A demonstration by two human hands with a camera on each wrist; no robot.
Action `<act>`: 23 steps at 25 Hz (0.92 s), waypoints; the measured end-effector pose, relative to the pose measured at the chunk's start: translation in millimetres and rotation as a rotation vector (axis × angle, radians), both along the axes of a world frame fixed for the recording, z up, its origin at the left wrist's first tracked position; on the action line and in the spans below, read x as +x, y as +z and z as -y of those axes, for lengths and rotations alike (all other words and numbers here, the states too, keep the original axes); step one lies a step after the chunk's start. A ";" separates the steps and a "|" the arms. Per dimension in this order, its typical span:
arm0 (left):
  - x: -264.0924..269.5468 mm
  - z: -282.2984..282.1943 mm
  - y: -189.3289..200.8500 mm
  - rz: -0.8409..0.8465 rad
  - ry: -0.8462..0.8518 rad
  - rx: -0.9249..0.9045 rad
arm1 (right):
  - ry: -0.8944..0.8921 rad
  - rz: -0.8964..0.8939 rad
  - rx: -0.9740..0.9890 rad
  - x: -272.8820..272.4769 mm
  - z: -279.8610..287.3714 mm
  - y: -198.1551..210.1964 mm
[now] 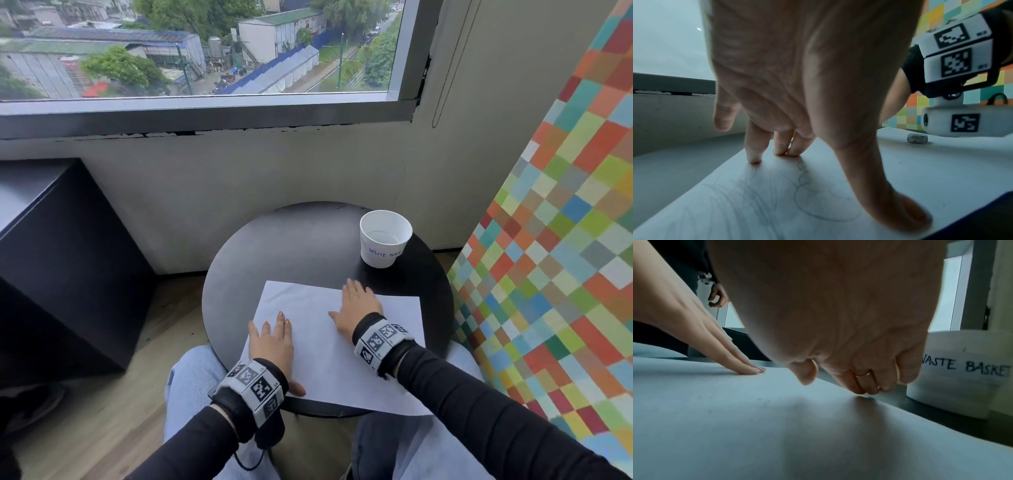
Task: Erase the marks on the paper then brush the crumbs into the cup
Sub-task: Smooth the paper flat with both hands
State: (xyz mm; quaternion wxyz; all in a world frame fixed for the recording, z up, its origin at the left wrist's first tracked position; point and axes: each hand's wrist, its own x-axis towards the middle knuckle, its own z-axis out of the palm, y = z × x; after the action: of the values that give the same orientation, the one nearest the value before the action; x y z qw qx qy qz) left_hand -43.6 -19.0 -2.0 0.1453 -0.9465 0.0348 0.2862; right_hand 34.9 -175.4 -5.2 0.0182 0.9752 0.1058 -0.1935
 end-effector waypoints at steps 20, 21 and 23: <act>1.2 1.3 2.1 -0.002 -0.015 0.009 | 0.033 -0.067 -0.023 1.4 32.8 -3.5; 1.1 1.0 2.0 -0.001 -0.013 0.004 | -0.017 -0.026 -0.055 3.5 36.7 -1.2; 0.8 -0.1 1.1 0.004 -0.010 0.001 | 0.122 -0.007 0.053 -8.6 36.9 3.9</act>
State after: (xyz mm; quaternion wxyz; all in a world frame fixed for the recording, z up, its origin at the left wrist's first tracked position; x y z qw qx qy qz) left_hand -42.8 -18.9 -0.9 0.1474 -0.9468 0.0391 0.2834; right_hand 26.4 -212.3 -1.4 0.0037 0.9664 0.1702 -0.1925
